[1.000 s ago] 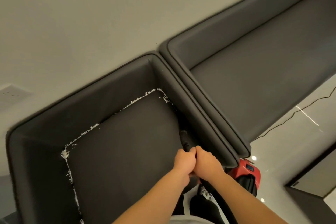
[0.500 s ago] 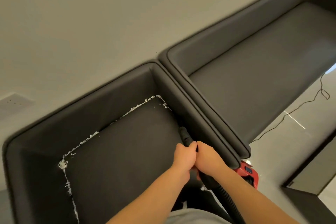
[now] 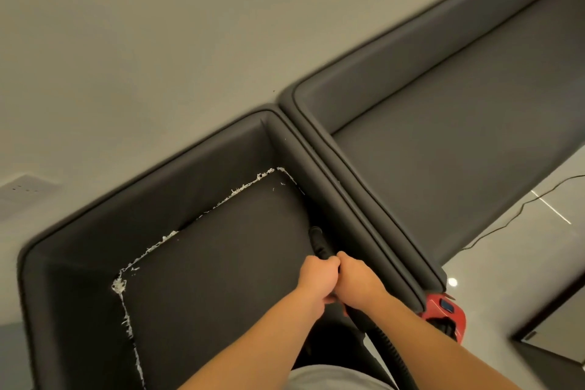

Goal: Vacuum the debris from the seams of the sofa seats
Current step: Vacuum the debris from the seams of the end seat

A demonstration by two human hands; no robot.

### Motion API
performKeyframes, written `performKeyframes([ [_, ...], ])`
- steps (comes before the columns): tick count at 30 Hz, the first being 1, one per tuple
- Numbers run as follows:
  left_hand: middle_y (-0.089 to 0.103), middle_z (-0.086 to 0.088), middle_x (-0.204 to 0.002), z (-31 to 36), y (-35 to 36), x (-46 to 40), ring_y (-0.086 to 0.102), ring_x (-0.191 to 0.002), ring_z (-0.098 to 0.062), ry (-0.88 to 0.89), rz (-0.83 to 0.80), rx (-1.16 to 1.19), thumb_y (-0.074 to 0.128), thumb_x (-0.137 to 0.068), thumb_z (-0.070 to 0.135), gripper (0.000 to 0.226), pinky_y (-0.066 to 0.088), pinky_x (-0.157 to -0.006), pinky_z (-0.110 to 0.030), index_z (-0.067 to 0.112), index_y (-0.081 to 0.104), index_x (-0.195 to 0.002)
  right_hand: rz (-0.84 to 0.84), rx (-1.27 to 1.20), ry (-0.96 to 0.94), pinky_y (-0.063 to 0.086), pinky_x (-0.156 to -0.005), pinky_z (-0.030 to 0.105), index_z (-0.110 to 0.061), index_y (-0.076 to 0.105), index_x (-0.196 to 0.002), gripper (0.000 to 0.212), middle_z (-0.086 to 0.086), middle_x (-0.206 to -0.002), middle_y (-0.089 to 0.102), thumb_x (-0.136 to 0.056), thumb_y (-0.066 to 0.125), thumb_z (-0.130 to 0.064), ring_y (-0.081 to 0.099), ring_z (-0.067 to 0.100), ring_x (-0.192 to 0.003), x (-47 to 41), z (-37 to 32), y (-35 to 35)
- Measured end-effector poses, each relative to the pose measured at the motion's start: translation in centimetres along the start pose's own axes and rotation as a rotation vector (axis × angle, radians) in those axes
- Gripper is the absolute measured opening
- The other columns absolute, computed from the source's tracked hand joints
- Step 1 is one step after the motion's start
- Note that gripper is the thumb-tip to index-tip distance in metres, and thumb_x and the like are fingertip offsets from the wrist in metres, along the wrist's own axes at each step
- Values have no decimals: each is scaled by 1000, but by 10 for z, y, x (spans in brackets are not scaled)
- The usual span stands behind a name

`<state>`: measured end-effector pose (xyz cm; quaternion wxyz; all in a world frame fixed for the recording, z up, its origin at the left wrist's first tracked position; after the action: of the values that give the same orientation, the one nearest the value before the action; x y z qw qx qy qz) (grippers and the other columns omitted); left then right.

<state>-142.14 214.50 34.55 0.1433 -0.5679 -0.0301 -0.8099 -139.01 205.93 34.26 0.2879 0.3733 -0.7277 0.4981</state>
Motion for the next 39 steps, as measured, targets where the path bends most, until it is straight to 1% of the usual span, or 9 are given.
performKeyframes([
  [4, 58, -8, -120, -4, -3, 3, 61, -103, -23, 18, 44, 22, 53, -102, 23, 36, 61, -87, -44, 11, 44, -135, 3, 54, -4, 53, -66, 26, -20, 44, -109, 27, -2, -96, 64, -94, 65, -26, 68, 16, -80, 8, -7, 4],
  [8, 59, -8, -113, -1, -9, 14, 62, -101, -21, 104, 81, 72, 54, -99, 26, 27, 57, -92, -44, 14, 44, -120, 22, 87, -42, 48, -65, 24, -15, 48, -126, 35, 2, -109, 68, -96, 64, -23, 63, 15, -79, 24, -16, -11],
  [12, 58, -7, -112, 0, -10, 24, 62, -100, -20, 154, 64, 82, 54, -99, 27, 24, 56, -93, -44, 16, 41, -117, 38, 84, -58, 47, -66, 21, -14, 48, -130, 38, 3, -114, 67, -97, 64, -22, 60, 14, -80, 35, -19, -13],
  [17, 57, -4, -109, 2, -13, 12, 62, -98, -18, 171, 88, 45, 54, -100, 27, 24, 57, -94, -46, 19, 40, -118, 35, 2, -32, 51, -61, 20, -15, 50, -124, 31, 2, -104, 68, -97, 64, -21, 63, 12, -70, 18, -22, -12],
  [21, 61, -3, -109, 12, -13, -1, 63, -104, -21, 104, 46, 25, 53, -100, 23, 21, 60, -91, -45, 17, 48, -119, 10, -80, -25, 51, -47, 24, -18, 50, -104, 13, 3, -89, 70, -98, 60, -21, 68, 18, -52, -14, -16, -15],
  [24, 60, -1, -109, 19, -14, -4, 62, -106, -22, 79, 44, -32, 51, -101, 24, 12, 60, -91, -41, 24, 44, -111, -11, -76, -35, 47, -45, 25, -21, 45, -91, 16, 5, -87, 69, -99, 59, -20, 66, 19, -51, -30, -16, -19],
  [27, 60, -1, -106, 22, -17, -9, 62, -103, -21, 73, 52, 1, 51, -101, 24, 17, 59, -91, -42, 21, 48, -117, -18, -63, -28, 48, -46, 26, -20, 46, -95, 15, 6, -88, 70, -98, 60, -18, 66, 19, -51, -35, -22, -18],
  [33, 62, -7, -119, 19, -21, -4, 62, -105, -22, 47, 37, 89, 52, -102, 24, 29, 59, -90, -45, 15, 50, -130, 9, 18, -13, 61, -63, 31, -17, 48, -109, 23, 2, -94, 70, -95, 66, -23, 73, 20, -68, -24, -30, -9],
  [39, 60, -9, -114, 10, -25, 3, 63, -102, -22, 119, 89, 145, 54, -101, 25, 28, 56, -94, -44, 13, 45, -124, 35, 94, -50, 56, -72, 25, -13, 46, -131, 41, 4, -112, 68, -95, 67, -18, 65, 15, -80, 8, -37, -12],
])
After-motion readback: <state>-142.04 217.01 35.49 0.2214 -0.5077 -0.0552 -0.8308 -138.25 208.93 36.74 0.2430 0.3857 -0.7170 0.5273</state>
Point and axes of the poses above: each hand's wrist, its own x-axis away from the middle knuckle, its own y-axis out of the palm, z = x × y, the point moved 2 cm from there along -x, towards the middle knuckle
